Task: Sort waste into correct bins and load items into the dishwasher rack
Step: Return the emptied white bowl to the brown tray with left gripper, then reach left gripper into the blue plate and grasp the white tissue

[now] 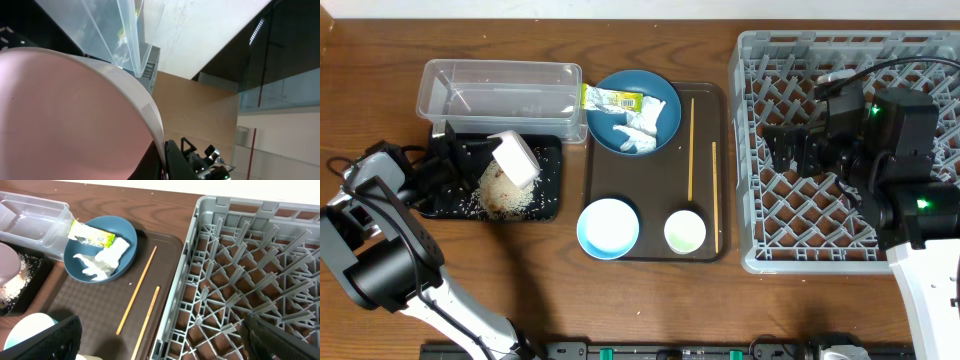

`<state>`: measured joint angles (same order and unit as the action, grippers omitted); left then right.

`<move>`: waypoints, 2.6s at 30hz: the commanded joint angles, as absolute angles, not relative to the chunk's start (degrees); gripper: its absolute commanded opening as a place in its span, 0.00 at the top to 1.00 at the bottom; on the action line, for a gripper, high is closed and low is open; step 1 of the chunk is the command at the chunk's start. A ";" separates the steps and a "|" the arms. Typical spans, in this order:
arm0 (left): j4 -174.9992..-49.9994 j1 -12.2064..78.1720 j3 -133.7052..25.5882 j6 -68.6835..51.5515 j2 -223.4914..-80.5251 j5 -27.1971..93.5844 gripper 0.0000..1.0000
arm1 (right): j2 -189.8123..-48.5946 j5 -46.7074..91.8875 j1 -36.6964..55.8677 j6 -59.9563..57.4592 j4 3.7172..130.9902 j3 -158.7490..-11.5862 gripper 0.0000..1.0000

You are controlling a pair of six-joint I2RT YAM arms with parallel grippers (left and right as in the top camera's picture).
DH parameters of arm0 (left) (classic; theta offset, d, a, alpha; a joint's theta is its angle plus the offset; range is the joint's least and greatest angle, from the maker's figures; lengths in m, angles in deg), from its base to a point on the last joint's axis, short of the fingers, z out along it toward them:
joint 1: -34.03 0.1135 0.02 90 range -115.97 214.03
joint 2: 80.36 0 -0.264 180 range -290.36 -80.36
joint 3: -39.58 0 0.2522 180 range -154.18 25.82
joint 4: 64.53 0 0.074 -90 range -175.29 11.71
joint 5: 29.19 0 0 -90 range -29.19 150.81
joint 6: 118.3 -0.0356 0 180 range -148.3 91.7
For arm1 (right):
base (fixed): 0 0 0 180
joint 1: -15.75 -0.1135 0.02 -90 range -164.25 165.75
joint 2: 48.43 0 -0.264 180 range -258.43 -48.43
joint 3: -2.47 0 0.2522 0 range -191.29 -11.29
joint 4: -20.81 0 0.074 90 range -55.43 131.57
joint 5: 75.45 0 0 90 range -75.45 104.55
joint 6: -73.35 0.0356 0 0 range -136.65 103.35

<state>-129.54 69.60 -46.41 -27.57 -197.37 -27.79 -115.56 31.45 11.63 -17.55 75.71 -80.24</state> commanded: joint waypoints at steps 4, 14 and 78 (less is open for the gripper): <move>-133.67 69.98 -46.19 -24.99 -197.50 -29.32 0.94 | -115.96 31.26 11.32 -18.47 75.85 -81.62 0.01; -137.19 68.95 -46.23 -29.10 -188.39 -26.30 0.94 | -115.96 31.28 11.32 -18.47 75.93 -81.62 0.01; -116.14 -1.04 -58.58 -16.80 -182.55 58.72 0.22 | -118.95 31.30 11.32 -18.47 77.90 -81.62 0.02</move>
